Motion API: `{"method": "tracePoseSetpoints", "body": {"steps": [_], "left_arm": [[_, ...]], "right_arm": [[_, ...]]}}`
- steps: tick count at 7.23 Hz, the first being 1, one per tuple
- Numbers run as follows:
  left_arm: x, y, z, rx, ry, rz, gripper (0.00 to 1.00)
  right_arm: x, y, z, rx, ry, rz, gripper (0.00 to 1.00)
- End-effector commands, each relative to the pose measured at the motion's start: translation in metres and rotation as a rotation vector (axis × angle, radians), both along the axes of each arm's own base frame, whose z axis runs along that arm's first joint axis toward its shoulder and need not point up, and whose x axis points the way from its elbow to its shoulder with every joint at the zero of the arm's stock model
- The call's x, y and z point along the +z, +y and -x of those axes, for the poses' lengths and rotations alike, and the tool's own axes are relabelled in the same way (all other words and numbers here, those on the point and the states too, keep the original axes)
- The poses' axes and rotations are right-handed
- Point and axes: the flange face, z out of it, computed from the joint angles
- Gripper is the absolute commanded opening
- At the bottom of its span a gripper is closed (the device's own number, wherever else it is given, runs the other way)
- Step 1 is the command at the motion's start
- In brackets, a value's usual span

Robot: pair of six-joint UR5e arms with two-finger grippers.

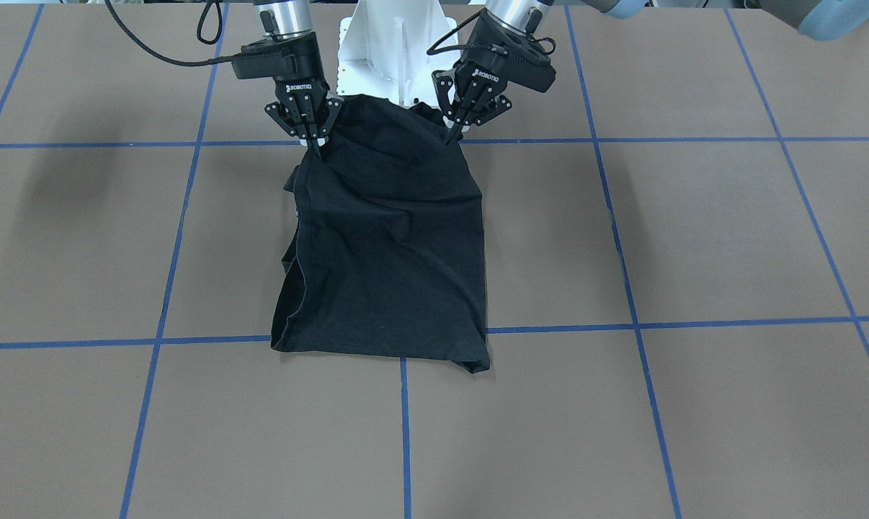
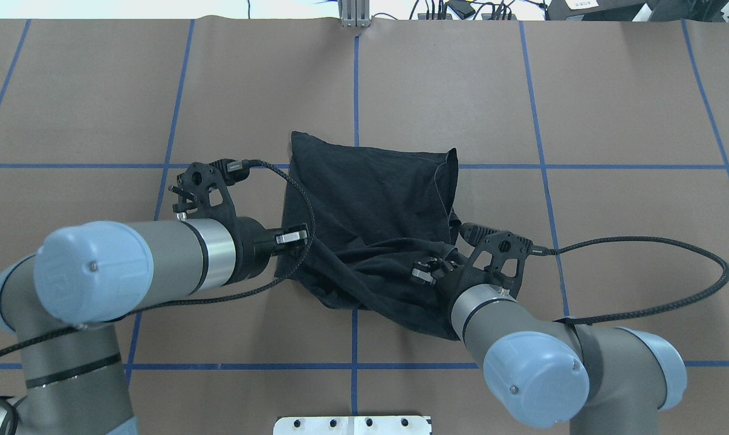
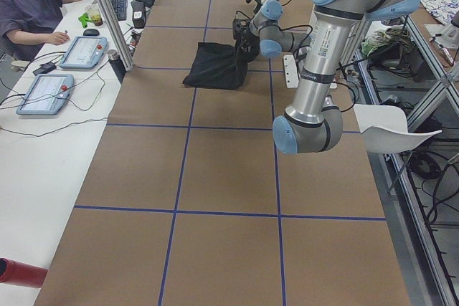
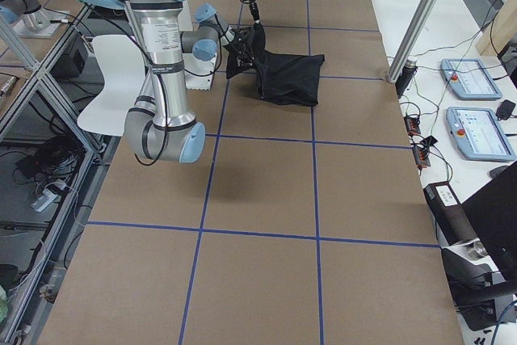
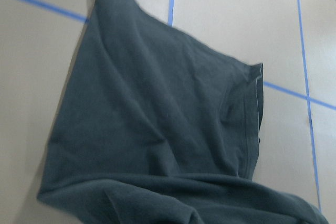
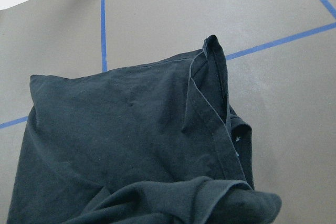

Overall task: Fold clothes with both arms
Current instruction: 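Fold the near edge over toward the far edge with both grippers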

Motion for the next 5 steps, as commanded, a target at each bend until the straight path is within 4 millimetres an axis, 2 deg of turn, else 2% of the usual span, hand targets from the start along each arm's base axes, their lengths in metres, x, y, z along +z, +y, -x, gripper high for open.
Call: {"method": "tracePoseSetpoints", "body": {"steps": [1, 2, 3, 4, 5], "left_arm": [[-0.011, -0.048, 0.000, -0.035, -0.028, -0.014, 0.00], [-0.017, -0.081, -0.009, -0.062, -0.060, -0.033, 0.00], [-0.016, -0.114, -0.015, -0.092, -0.095, -0.037, 0.00], [0.003, -0.136, -0.029, -0.104, -0.143, -0.021, 0.00], [0.014, -0.150, -0.035, -0.104, -0.181, -0.033, 0.00]], "right_arm": [[-0.001, -0.043, 0.016, 0.054, 0.028, 0.010, 0.00], [-0.004, -0.065, 0.023, 0.059, 0.040, 0.021, 0.00], [-0.003, -0.079, 0.021, 0.063, 0.050, 0.026, 0.00], [0.001, -0.089, 0.017, 0.078, 0.062, 0.028, 0.00], [0.001, -0.101, 0.020, 0.079, 0.085, 0.015, 0.00]]}}
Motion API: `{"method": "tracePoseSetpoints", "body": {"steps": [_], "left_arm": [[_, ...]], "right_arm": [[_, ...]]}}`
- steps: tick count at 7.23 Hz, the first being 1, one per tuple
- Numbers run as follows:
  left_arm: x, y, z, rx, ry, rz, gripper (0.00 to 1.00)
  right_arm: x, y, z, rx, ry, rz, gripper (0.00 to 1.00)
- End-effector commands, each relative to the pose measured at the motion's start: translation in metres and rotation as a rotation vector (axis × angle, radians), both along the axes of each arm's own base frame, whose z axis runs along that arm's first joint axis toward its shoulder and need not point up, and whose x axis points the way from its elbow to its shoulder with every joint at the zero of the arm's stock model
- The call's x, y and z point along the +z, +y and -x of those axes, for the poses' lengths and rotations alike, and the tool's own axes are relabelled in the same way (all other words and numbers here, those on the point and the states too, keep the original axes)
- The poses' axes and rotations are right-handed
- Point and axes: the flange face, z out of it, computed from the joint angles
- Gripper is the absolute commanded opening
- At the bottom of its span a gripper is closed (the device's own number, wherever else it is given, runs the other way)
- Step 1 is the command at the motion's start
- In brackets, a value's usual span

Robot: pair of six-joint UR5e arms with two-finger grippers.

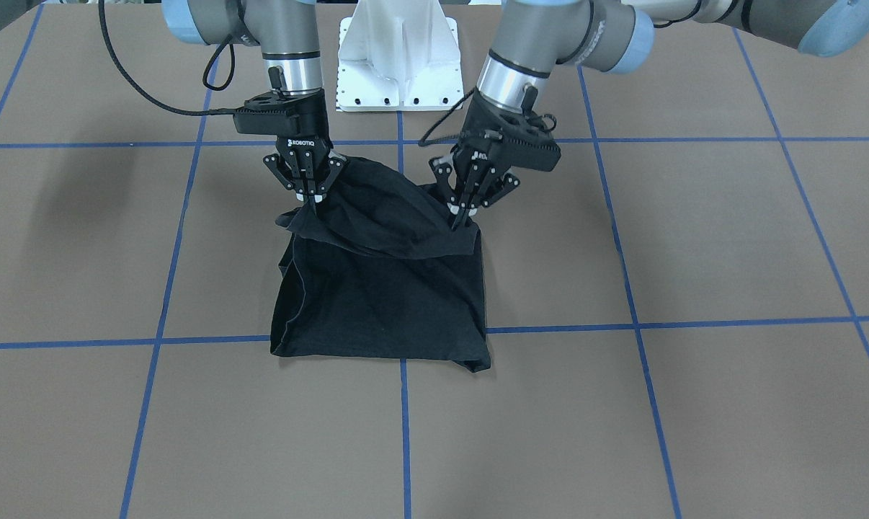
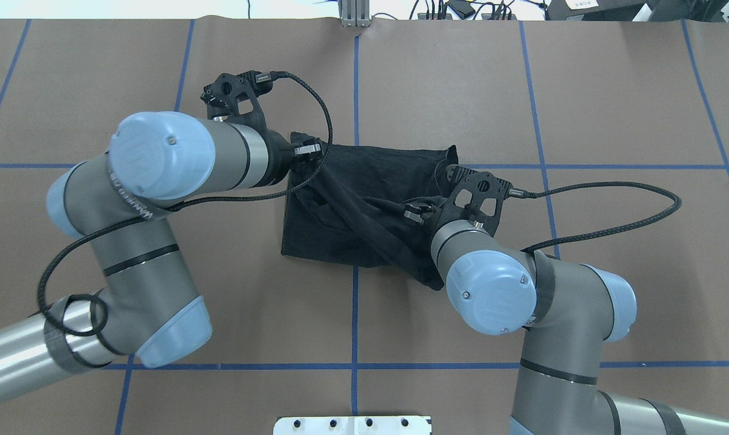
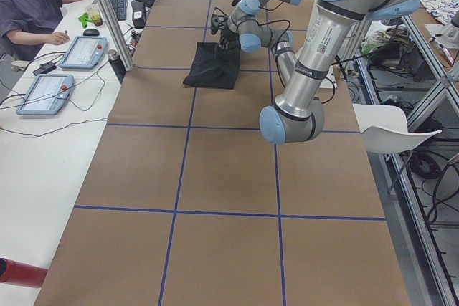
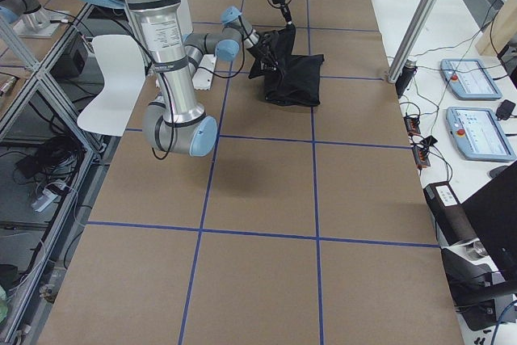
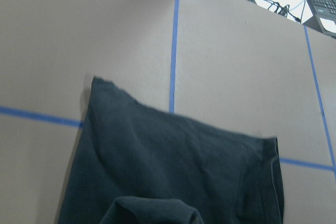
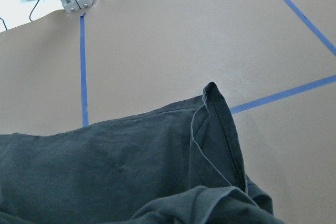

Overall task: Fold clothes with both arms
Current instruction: 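Fold the near edge over toward the far edge with both grippers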

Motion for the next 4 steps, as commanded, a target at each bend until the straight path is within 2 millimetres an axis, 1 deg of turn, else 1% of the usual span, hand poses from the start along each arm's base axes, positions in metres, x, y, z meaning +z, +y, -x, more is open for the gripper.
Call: {"method": "tracePoseSetpoints", "body": {"steps": [1, 2, 3, 4], "left_arm": [[0.026, -0.033, -0.017, -0.012, -0.079, 0.010, 0.00], [0.030, -0.041, -0.029, -0.014, -0.092, 0.016, 0.00], [0.040, -0.053, -0.045, -0.015, -0.101, 0.022, 0.00], [0.045, -0.063, -0.059, -0.017, -0.093, 0.015, 0.00]], "right_arm": [[-0.002, -0.035, 0.017, 0.021, 0.040, 0.000, 0.00], [-0.011, -0.051, 0.033, 0.029, 0.046, 0.009, 0.00], [-0.008, -0.070, 0.047, 0.043, 0.069, 0.022, 0.00], [-0.008, -0.093, 0.058, 0.060, 0.091, 0.039, 0.00]]}}
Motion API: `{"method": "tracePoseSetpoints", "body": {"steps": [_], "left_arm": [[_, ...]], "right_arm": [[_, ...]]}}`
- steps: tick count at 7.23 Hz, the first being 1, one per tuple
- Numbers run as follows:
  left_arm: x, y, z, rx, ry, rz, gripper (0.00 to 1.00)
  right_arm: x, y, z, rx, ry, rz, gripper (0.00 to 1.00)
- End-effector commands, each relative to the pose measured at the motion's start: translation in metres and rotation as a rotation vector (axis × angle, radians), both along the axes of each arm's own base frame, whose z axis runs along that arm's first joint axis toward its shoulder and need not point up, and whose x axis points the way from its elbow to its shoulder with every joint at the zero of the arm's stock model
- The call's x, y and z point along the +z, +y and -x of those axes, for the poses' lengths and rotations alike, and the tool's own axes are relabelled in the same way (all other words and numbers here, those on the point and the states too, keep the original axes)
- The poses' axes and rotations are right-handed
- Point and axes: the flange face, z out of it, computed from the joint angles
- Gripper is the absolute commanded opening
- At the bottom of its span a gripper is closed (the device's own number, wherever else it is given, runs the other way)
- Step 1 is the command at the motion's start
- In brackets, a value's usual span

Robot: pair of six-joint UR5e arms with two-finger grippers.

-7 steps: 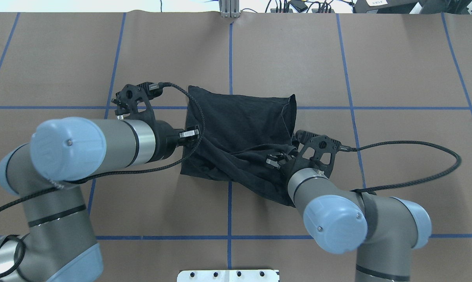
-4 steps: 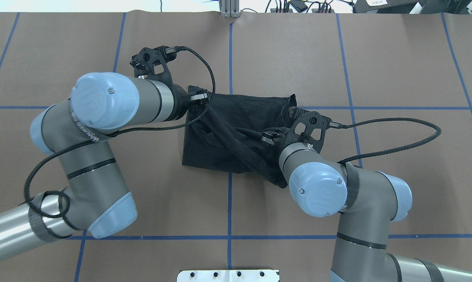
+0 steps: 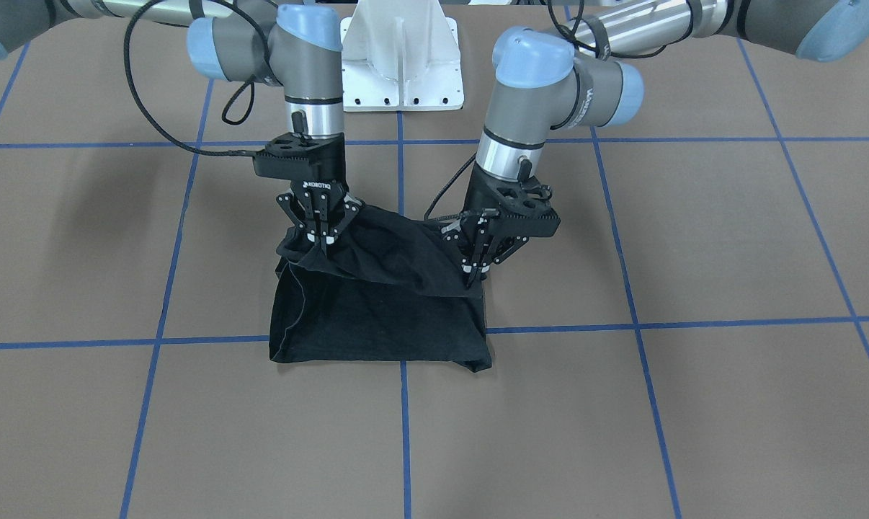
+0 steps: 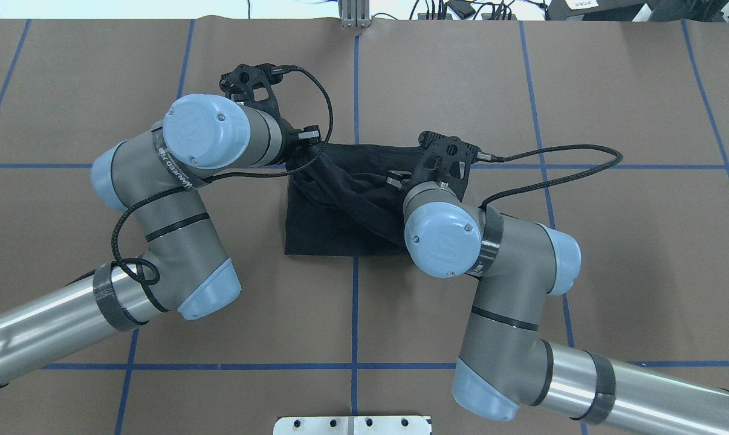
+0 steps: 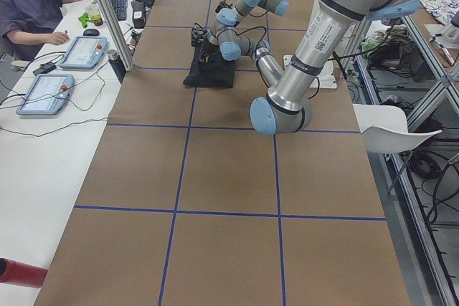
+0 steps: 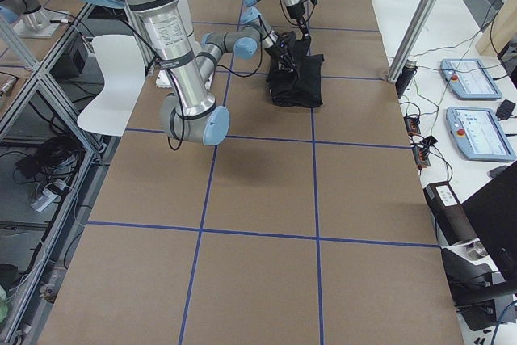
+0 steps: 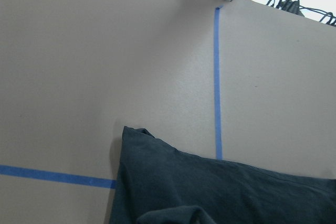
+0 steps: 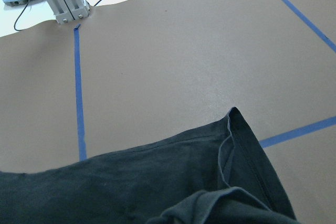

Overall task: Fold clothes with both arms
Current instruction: 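Fold the near edge over toward the far edge with both grippers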

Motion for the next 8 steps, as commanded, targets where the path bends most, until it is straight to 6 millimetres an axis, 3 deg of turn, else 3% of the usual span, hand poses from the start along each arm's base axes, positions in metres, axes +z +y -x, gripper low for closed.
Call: {"method": "tracePoseSetpoints", "body": {"steps": [1, 3, 5, 6, 7, 8], "left_arm": [[0.015, -0.018, -0.022, -0.003, -0.003, -0.001, 0.00], [0.024, -0.026, -0.023, -0.007, -0.025, 0.002, 0.00], [0.032, -0.035, -0.030, -0.010, -0.043, 0.013, 0.00], [0.032, -0.038, -0.031, -0.013, -0.045, 0.014, 0.16], [0.030, -0.040, -0.029, -0.017, -0.024, -0.001, 0.99], [0.021, -0.039, -0.024, -0.013, 0.008, -0.028, 1.00]], "right_arm": [[0.000, -0.043, 0.016, 0.018, 0.032, 0.041, 0.00], [0.020, -0.068, 0.012, 0.036, 0.081, 0.059, 0.00], [0.033, -0.077, 0.014, 0.039, 0.106, 0.079, 0.00], [0.036, -0.081, 0.012, 0.025, 0.119, 0.079, 0.00], [0.027, -0.088, 0.009, 0.018, 0.104, 0.087, 0.76], [0.002, -0.099, 0.006, 0.006, 0.086, 0.074, 1.00]]}}
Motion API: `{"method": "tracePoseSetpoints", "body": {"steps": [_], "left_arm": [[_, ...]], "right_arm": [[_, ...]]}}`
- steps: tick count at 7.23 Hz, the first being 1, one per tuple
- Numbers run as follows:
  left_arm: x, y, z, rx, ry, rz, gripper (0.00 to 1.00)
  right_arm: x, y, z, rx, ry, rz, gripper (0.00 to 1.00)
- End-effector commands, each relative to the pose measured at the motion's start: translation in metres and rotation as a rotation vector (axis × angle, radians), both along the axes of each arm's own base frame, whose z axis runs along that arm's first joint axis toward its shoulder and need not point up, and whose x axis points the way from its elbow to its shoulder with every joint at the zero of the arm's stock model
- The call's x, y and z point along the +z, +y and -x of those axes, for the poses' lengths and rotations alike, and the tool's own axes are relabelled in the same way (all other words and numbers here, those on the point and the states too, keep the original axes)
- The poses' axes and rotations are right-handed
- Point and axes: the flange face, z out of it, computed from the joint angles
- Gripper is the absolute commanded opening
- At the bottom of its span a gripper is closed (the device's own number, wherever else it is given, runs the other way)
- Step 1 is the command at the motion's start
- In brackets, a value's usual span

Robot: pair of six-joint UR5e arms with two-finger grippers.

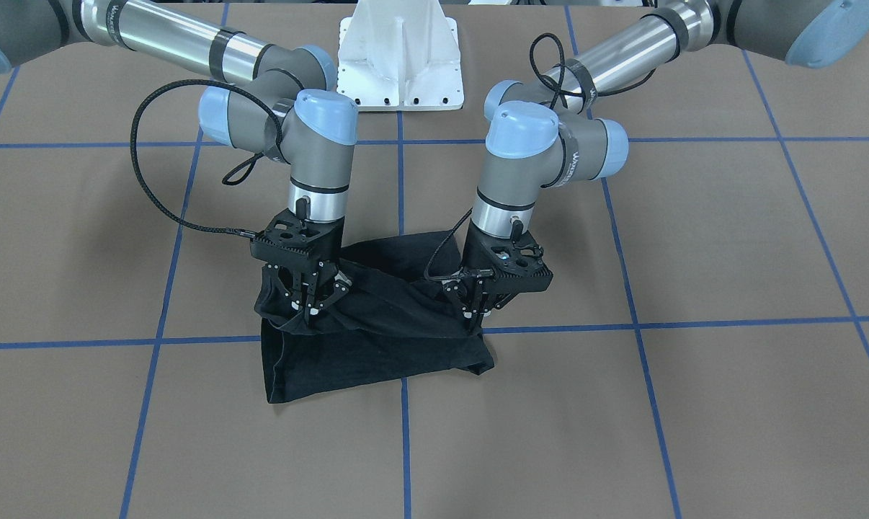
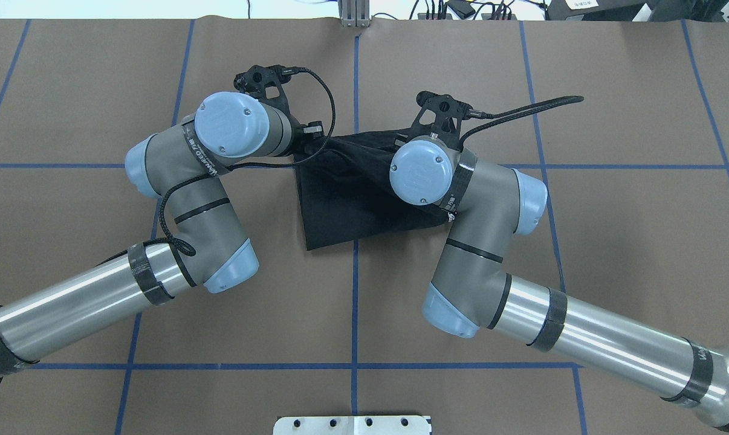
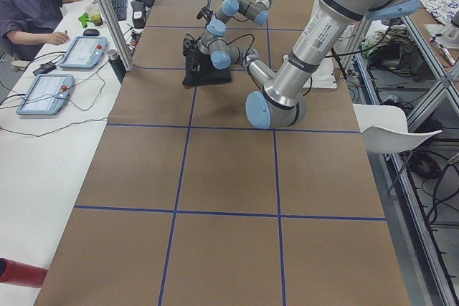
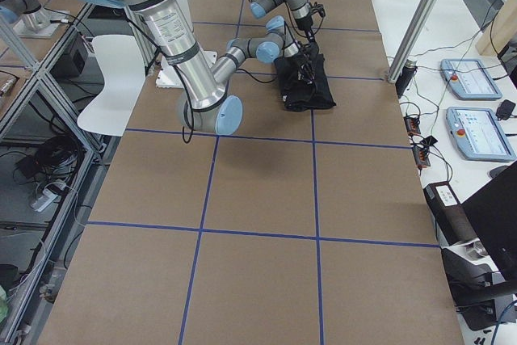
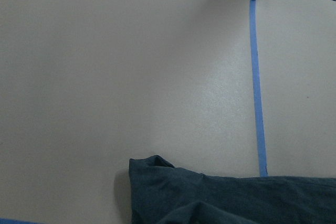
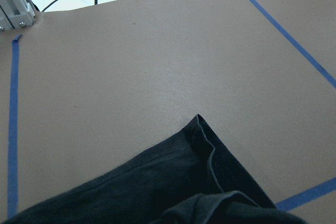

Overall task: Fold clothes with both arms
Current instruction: 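Fold the near edge over toward the far edge with both grippers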

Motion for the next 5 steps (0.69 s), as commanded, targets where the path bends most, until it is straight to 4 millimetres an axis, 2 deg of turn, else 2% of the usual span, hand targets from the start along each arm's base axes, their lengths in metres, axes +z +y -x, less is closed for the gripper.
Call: {"method": "tracePoseSetpoints", "body": {"steps": [1, 2, 3, 4, 5], "left_arm": [[-0.025, -0.006, 0.024, 0.025, 0.018, -0.103, 1.00], [-0.029, -0.011, 0.052, 0.080, 0.015, -0.149, 1.00], [-0.010, -0.012, 0.082, 0.148, -0.009, -0.187, 1.00], [0.016, -0.012, 0.115, 0.192, -0.070, -0.253, 1.00], [0.038, -0.014, 0.136, 0.224, -0.108, -0.283, 1.00]], "right_arm": [[-0.047, -0.022, -0.013, -0.114, -0.062, 0.023, 1.00], [-0.066, -0.028, -0.027, -0.158, -0.107, 0.034, 1.00], [-0.079, -0.018, -0.027, -0.171, -0.127, 0.021, 1.00], [-0.080, 0.009, -0.005, -0.197, -0.114, 0.028, 1.00], [-0.081, 0.048, 0.030, -0.197, -0.080, -0.008, 1.00]]}}
